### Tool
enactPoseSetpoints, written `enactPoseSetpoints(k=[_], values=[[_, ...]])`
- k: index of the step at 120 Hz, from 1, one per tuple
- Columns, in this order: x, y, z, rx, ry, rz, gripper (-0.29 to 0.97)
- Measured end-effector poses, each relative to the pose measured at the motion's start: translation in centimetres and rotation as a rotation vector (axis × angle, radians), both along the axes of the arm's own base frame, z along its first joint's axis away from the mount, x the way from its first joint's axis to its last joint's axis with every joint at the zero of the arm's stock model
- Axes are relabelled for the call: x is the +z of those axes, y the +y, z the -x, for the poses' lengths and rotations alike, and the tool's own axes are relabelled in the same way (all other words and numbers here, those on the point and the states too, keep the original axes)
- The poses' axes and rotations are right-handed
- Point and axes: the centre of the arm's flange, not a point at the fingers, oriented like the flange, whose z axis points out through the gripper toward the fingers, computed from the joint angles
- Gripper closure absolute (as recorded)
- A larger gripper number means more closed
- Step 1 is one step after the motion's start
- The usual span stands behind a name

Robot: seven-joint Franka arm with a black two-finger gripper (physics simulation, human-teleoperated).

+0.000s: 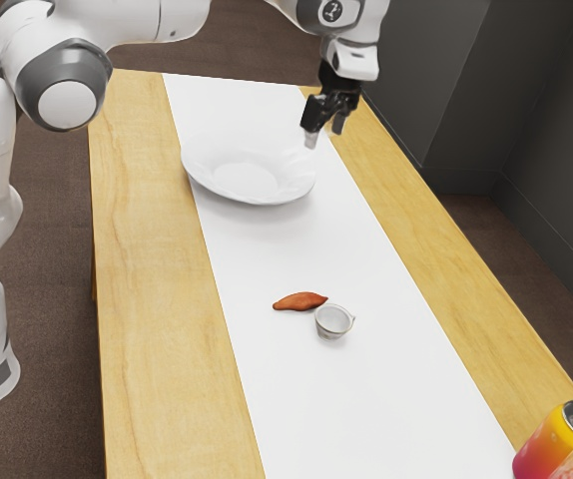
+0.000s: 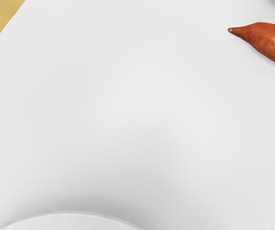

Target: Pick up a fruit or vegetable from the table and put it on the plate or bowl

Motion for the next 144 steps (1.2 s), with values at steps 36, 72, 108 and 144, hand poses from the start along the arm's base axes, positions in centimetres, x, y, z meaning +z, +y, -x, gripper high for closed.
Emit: enactPoseSetpoints(k=[36, 72, 108, 144], values=[[1.4, 0.3, -0.1, -0.187, -0.049, -0.019, 0.00], [13.1, -3.5, 6.2, -0.251, -0.065, -0.018, 0.00], [9.5, 1.1, 21.2, 0.103, 0.089, 0.055, 0.00], [4.6, -6.4, 18.3, 0.282, -0.068, 0.035, 0.00]])
